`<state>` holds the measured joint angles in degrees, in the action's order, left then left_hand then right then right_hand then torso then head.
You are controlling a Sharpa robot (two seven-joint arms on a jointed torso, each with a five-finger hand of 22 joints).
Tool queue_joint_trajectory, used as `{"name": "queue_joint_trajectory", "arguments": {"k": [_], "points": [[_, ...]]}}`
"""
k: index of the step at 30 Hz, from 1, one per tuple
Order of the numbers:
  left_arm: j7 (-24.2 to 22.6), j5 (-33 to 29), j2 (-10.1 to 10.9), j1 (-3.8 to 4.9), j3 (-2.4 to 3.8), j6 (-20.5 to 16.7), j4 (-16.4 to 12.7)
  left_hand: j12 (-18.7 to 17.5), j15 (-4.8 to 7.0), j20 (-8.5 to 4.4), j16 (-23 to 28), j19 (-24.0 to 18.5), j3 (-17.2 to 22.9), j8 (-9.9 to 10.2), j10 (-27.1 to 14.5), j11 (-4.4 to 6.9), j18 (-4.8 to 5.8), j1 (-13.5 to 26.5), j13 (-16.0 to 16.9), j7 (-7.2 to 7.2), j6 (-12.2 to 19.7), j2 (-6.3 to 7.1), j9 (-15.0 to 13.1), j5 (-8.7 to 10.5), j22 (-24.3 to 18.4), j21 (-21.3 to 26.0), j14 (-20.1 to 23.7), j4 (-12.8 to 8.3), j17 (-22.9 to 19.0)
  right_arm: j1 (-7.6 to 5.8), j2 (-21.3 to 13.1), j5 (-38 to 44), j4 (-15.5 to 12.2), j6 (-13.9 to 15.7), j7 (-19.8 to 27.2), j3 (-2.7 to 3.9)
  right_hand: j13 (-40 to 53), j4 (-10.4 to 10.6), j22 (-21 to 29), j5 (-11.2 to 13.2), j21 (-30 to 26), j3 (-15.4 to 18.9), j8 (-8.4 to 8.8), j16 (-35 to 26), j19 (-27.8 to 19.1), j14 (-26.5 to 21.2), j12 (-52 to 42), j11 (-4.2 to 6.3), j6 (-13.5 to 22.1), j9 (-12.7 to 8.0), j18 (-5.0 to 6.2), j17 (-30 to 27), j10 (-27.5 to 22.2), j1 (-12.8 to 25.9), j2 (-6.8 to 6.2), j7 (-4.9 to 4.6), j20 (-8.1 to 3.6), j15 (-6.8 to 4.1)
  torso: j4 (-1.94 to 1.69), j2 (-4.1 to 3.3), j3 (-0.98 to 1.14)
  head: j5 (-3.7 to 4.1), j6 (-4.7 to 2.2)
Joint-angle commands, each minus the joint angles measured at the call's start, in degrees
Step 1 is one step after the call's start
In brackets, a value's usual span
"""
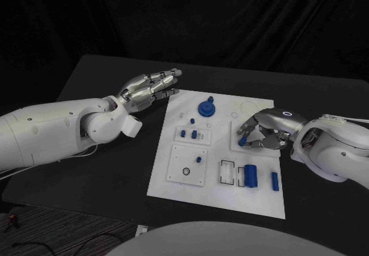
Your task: Assemble the parts on the task board
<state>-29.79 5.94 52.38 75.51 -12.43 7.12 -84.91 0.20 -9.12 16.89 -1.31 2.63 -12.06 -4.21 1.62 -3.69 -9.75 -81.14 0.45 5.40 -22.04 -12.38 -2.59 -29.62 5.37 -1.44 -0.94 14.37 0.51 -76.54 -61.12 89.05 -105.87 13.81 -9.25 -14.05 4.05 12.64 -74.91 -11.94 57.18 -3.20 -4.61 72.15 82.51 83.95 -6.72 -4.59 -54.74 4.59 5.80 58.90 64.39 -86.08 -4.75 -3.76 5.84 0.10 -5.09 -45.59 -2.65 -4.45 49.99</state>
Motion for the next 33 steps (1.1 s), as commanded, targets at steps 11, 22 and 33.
{"name": "queue_joint_trajectory", "arguments": {"k": [11,22,33], "points": [[-0.15,-0.21,-0.22,-0.38,0.05,0.81,0.05,0.32,-0.5,-0.15,-0.35,0.45,0.36,-0.41,0.19,-0.09,-0.33,-0.9,0.08,0.22,-0.33,-0.05,-0.09,-0.63,0.13,-0.42,-0.22,-0.61,0.09,1.24,0.85,-0.13,-0.03,1.99,2.66,-0.14,-0.27,0.96,-7.74,0.85,-0.1,-2.45,-0.39,0.27,-0.16,0.86,0.08,0.51,-2.38,0.23,-0.23,0.08,2.54,-1.92,-0.77,-0.99,-0.59,-0.8,-0.05,0.0,-0.04,-0.13,0.01],[0.31,-0.21,-0.24,-0.74,0.05,1.0,0.05,0.35,-0.56,-0.14,-0.39,0.52,0.63,-0.54,0.29,-0.31,-0.29,-1.24,0.1,0.43,-0.74,-0.25,-0.15,-0.83,0.16,-0.46,-0.24,-0.93,0.1,1.47,0.84,-0.13,-0.05,2.83,2.85,-0.14,-0.31,1.12,-7.48,-0.1,-1.39,-5.78,-2.8,-0.59,-0.66,0.42,1.03,0.9,-8.75,1.78,-0.05,-1.18,4.16,-5.2,-1.06,-1.42,-0.91,-1.15,-0.05,-0.01,-0.05,-0.1,0.01],[0.65,-0.21,0.0,-0.88,0.05,0.96,-0.06,0.36,-0.56,-0.13,-0.43,0.54,0.68,-0.62,0.34,-0.41,-0.28,-1.32,0.11,0.53,-1.0,-0.27,-0.18,-0.87,0.18,-0.47,-0.26,-1.03,0.11,1.49,-0.09,0.82,-0.65,4.22,2.54,-0.14,-0.15,-0.09,-7.28,3.14,-2.52,-8.52,-3.9,-1.58,-1.27,-0.12,0.95,1.64,-12.44,3.7,0.11,-2.5,7.11,-7.65,-0.8,-2.46,-1.42,-1.69,0.01,0.04,-0.05,0.14,0.01]]}}
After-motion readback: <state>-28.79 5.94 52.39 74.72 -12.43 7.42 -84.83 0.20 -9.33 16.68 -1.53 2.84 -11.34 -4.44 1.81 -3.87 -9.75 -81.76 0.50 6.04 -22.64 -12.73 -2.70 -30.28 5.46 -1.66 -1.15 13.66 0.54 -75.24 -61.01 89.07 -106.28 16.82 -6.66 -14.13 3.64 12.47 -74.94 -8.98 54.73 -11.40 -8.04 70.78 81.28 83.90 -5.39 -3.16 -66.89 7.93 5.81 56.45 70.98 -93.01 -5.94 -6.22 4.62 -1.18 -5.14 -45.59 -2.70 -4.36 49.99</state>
